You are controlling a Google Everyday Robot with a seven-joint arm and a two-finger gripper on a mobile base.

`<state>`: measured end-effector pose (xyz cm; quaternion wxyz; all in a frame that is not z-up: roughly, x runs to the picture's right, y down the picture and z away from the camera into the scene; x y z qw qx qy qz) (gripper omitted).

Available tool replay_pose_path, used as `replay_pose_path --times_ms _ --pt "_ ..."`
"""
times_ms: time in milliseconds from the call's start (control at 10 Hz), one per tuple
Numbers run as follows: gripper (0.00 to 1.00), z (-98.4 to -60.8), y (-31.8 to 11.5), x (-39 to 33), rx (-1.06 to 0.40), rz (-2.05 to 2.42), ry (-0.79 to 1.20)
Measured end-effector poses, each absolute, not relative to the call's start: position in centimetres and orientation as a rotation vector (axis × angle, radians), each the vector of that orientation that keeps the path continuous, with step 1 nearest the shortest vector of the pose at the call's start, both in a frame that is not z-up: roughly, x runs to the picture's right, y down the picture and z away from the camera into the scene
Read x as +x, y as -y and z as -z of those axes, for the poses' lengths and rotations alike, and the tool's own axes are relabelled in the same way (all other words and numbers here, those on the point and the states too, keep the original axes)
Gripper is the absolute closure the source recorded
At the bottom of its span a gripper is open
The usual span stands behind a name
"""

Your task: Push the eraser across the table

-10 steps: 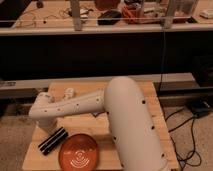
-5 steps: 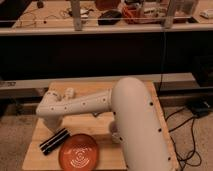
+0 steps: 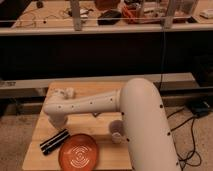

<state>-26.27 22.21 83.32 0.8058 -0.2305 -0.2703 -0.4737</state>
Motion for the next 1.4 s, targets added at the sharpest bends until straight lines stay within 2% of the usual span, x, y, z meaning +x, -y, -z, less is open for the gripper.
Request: replay_pose_path --times_ms 1400 --pt "1.00 -82.1 -22.0 -22.9 -0.494 0.972 0.621"
